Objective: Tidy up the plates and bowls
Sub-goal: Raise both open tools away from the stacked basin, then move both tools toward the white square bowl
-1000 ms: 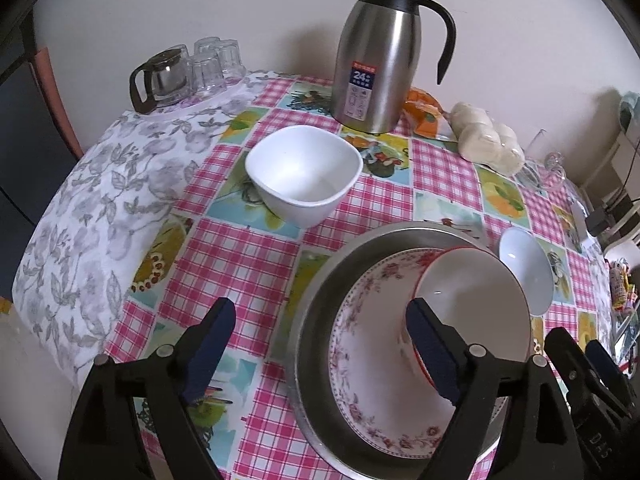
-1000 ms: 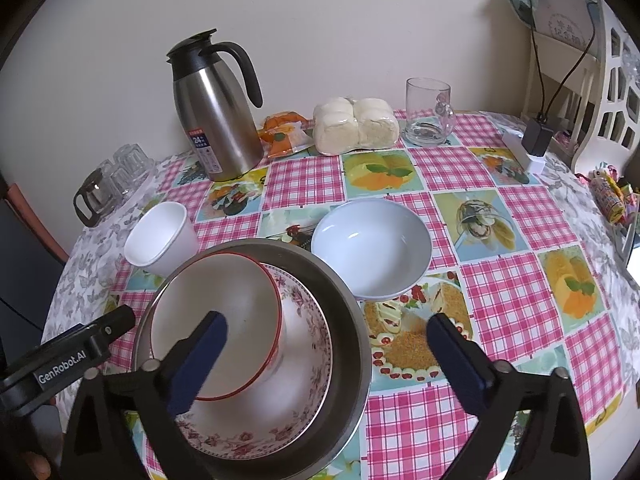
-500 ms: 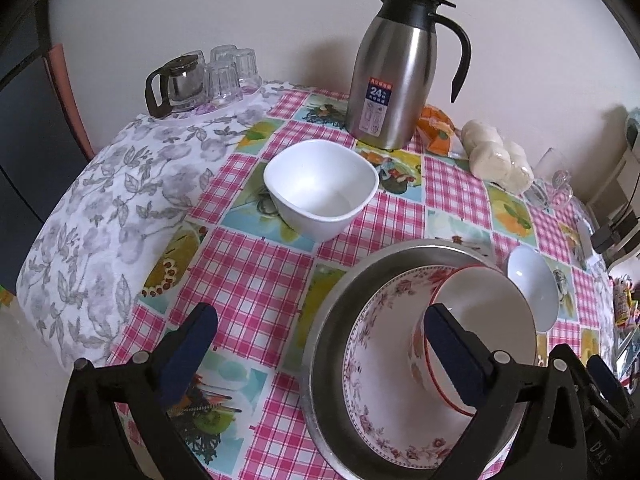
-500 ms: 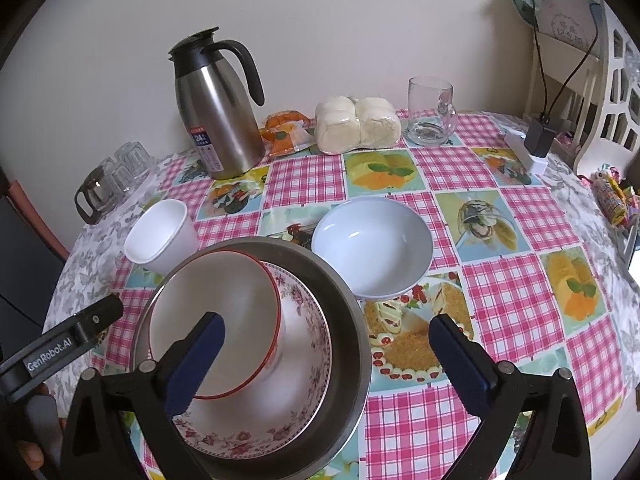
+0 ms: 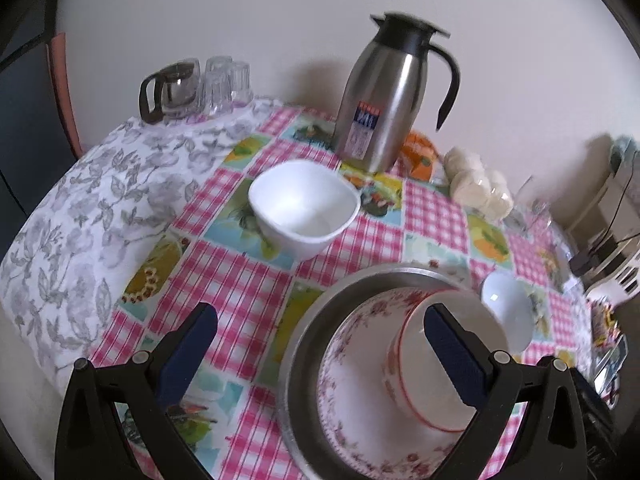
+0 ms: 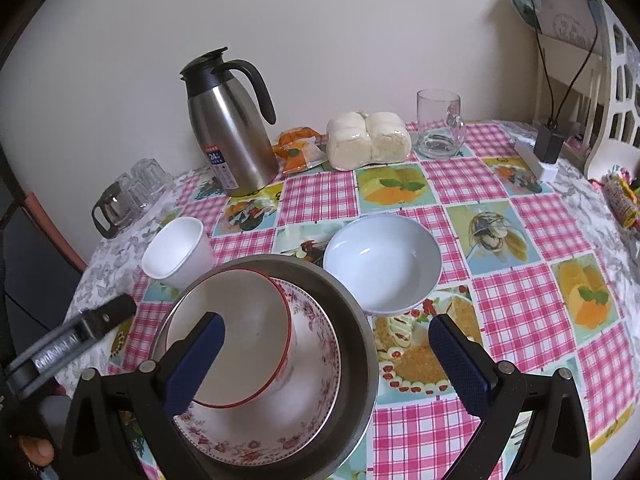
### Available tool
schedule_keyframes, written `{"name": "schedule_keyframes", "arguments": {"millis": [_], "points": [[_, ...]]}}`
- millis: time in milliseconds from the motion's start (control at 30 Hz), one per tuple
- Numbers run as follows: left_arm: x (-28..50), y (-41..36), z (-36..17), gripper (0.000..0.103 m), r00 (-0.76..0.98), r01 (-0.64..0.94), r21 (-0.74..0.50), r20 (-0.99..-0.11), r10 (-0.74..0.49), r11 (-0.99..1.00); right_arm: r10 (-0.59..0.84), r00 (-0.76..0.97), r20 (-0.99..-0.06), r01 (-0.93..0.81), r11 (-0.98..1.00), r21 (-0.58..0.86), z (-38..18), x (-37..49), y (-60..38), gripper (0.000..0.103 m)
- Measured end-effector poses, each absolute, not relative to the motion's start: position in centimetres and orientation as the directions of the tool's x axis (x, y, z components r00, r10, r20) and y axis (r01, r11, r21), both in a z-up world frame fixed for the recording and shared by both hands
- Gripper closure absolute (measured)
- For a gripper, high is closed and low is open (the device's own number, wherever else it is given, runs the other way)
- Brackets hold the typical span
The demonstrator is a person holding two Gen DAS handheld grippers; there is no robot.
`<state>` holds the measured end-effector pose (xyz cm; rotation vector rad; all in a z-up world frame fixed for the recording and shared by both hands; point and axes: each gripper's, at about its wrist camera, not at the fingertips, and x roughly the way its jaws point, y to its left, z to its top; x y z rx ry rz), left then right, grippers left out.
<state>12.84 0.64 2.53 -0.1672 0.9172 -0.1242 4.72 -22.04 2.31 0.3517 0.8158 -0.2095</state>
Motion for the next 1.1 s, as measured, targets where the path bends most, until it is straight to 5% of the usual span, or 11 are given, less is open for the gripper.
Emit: {"name": "schedule_keyframes", "arguments": {"millis": [367, 567, 1100], "points": [[13.9, -2.3, 3.2, 0.000, 0.620, 0.146, -0.152, -0.756, -0.210, 0.978, -0.015, 0.735, -0.677, 0.318, 0.890, 0.326, 2.8, 3.6, -25.4, 0.000], [15.7, -3.7, 3.8, 0.000, 0.549, 0.191, -0.270, -0.768, -0.330, 0.944, 0.018, 0.716, -0.698, 0.317, 0.882, 0.348, 2.2, 3.8, -26.2, 0.000], [22.2, -4.2, 7.7, 0.000, 0.593, 0.165, -0.150, -0.774, -0.220, 0.975, -0.038, 0.692, -0.721, 0.351, 0.891, 0.290, 2.3, 4.9, -26.5, 0.000]]}}
